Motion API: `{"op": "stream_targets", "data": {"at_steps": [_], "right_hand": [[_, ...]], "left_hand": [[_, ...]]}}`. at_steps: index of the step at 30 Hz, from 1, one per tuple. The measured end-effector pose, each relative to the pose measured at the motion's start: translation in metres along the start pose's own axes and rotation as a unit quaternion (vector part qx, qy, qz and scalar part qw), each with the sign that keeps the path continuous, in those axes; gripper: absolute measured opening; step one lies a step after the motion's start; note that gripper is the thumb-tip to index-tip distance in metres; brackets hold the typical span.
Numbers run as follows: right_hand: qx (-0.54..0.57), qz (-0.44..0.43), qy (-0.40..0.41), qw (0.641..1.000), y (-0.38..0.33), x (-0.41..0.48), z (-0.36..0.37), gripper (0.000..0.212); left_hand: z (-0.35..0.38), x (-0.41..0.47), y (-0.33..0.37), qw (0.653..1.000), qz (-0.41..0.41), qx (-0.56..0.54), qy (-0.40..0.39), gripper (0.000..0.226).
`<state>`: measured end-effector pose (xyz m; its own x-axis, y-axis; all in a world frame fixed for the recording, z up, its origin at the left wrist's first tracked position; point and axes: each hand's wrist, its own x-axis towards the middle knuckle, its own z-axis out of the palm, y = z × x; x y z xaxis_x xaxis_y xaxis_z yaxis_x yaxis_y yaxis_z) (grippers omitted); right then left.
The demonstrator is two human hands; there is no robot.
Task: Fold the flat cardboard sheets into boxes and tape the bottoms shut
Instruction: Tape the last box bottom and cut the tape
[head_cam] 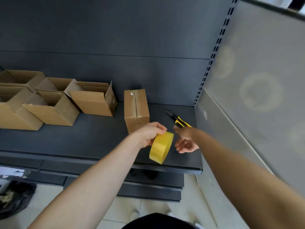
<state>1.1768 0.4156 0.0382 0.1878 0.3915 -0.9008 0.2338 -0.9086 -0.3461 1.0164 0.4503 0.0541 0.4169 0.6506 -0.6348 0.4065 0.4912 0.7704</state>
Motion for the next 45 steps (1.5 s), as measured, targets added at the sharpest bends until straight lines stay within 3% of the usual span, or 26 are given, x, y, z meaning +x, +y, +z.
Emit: {"op": "stream_targets", "data": {"at_steps": [3,5,8,11,17,23,28,36,40,43,45], "right_hand": [[0.126,0.002,-0.075,0.989,0.005,-0.005,-0.008,0.068],[0.252,-0.01,-0.072,0.965,0.005,-0.007,-0.012,0.047],[0.345,-0.044,-0.038,0.937,0.0,-0.014,-0.018,0.036],[0.36,-0.069,-0.016,0.93,-0.006,-0.023,-0.021,0.036],[0.405,-0.086,0.008,0.91,-0.016,-0.038,-0.016,0.034],[0.417,-0.098,0.04,0.903,-0.021,-0.047,-0.019,0.03],[0.409,-0.099,0.053,0.905,-0.025,-0.051,-0.016,0.029],[0.471,-0.092,0.066,0.875,-0.032,-0.048,-0.014,0.023],[0.54,-0.087,0.102,0.831,-0.024,-0.039,-0.034,0.015],[0.494,-0.106,0.134,0.853,-0.022,-0.036,-0.049,0.011],[0.47,-0.125,0.136,0.863,-0.026,-0.038,-0.048,0.01]], "left_hand": [[0.013,0.0,0.013,0.999,0.036,0.0,-0.023,0.014],[0.019,0.0,0.02,0.998,0.052,-0.002,-0.02,0.011],[0.023,0.0,0.028,0.997,0.07,-0.021,0.001,0.003],[0.024,0.0,0.035,0.993,0.107,-0.017,0.051,0.006],[0.026,-0.001,0.04,0.964,0.206,0.092,0.141,0.008],[0.02,-0.005,0.042,0.944,0.278,0.114,0.136,0.005],[0.019,-0.002,0.045,0.935,0.272,0.181,0.138,0.01],[0.02,-0.006,0.043,0.907,0.293,0.269,0.134,0.015],[0.007,-0.011,0.033,0.916,0.289,0.242,0.141,0.016],[-0.003,-0.013,0.031,0.927,0.309,0.147,0.151,0.01],[0.002,-0.014,0.036,0.921,0.347,0.126,0.126,0.034]]}}
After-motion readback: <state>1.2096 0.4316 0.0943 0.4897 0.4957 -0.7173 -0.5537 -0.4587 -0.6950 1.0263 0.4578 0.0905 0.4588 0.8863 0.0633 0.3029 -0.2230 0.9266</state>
